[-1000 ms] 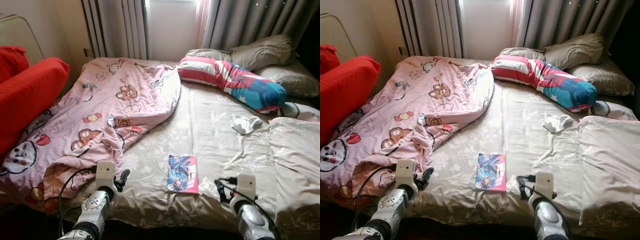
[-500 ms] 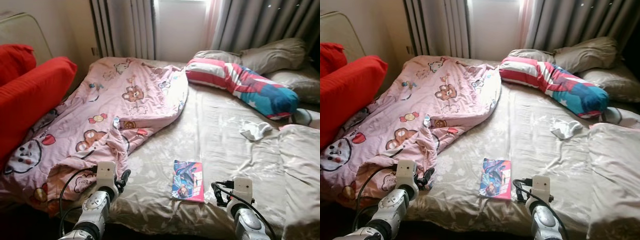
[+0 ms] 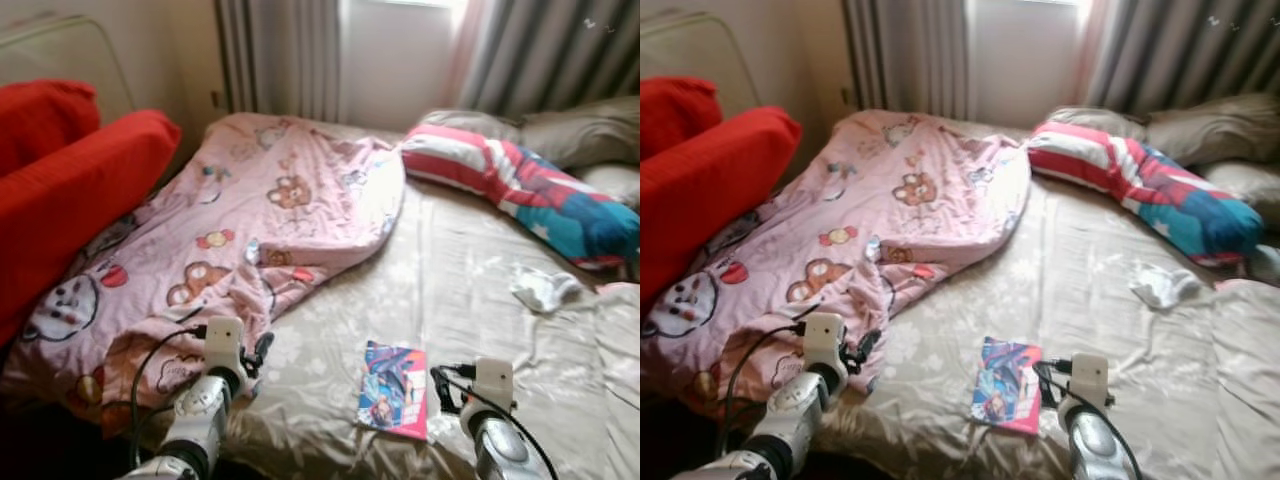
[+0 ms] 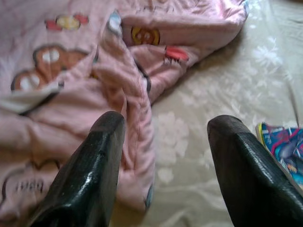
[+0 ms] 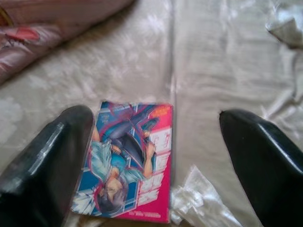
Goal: Clean up the room
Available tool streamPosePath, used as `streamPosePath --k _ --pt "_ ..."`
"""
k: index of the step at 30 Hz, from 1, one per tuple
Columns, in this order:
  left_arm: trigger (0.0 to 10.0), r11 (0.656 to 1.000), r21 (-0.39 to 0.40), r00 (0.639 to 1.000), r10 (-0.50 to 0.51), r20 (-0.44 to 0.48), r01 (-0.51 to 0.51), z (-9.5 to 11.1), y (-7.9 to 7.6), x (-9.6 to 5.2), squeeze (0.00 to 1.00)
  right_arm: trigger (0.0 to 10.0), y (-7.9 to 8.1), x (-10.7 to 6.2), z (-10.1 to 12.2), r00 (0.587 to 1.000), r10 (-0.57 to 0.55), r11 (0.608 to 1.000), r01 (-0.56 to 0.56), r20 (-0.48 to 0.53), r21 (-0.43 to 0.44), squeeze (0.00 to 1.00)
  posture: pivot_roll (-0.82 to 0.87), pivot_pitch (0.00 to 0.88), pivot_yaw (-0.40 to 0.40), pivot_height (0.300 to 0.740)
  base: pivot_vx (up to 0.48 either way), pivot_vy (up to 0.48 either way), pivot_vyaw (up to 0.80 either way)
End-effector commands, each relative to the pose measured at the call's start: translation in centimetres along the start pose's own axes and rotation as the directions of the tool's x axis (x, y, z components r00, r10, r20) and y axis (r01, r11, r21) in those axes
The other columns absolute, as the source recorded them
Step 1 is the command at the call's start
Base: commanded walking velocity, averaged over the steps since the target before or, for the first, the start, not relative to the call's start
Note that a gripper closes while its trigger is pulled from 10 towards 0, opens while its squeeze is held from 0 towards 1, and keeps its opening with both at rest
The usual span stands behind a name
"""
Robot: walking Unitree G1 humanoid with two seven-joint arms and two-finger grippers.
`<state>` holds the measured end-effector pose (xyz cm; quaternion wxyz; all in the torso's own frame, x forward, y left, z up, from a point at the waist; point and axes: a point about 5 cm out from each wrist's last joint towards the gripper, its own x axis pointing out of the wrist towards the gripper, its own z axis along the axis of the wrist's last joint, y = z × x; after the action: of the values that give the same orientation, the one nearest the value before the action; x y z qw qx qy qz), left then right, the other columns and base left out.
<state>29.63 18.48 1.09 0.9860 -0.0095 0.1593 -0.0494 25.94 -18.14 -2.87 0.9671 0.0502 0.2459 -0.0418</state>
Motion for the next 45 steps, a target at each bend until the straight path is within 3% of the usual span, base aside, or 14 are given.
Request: streamPosePath --k 1,10,16,20,26,32,45 --pt "10.0 1.000 -0.007 0.999 -0.029 0.014 0.029 0.4 -1.1 0.4 0.00 10.0 -1.4 -0.3 -0.5 0.999 -0.044 0.999 0.044 -0.015 0.005 0.00 -0.05 0.029 -0.027 0.740 0.000 0.000 0.00" --pt "10.0 0.999 0.000 0.999 -0.039 0.026 0.039 0.9 -0.5 0.5 0.00 10.0 -1.0 -0.5 -0.8 0.999 -0.045 0.998 0.046 -0.018 0.043 0.00 -0.07 0.091 0.002 0.740 0.000 0.000 -0.50" --pt "10.0 0.999 -0.013 0.998 -0.037 0.060 0.037 1.6 -0.7 0.7 0.00 10.0 -1.5 0.4 1.8 0.996 -0.051 0.998 0.048 0.074 0.034 0.00 -0.07 0.129 -0.002 0.740 0.000 0.000 -0.49" --pt "10.0 0.999 -0.029 0.995 -0.022 0.095 0.025 1.8 -0.7 0.7 0.00 10.0 -1.8 0.3 2.1 0.995 -0.043 0.999 0.041 0.094 0.028 0.00 -0.06 0.136 -0.017 0.740 0.000 0.000 0.00" --pt "10.0 0.996 -0.081 0.982 0.048 0.181 -0.034 2.7 0.2 0.4 0.00 10.0 -1.5 0.7 3.9 0.984 0.006 1.000 -0.003 0.176 -0.020 0.00 -0.05 0.143 -0.045 0.740 0.000 0.000 0.00" --pt "10.0 0.992 -0.106 0.965 0.099 0.241 -0.075 3.1 0.4 0.1 0.00 10.0 0.0 0.9 6.2 0.950 0.123 0.990 -0.096 0.287 -0.107 0.00 -0.03 0.160 -0.076 0.740 0.000 0.000 0.00" --pt "10.0 0.994 -0.087 0.957 0.086 0.278 -0.064 2.3 0.2 -1.2 0.00 10.0 2.0 0.1 5.8 0.922 0.176 0.982 -0.138 0.346 -0.131 0.00 -0.03 0.151 -0.069 0.740 0.000 0.000 0.00"
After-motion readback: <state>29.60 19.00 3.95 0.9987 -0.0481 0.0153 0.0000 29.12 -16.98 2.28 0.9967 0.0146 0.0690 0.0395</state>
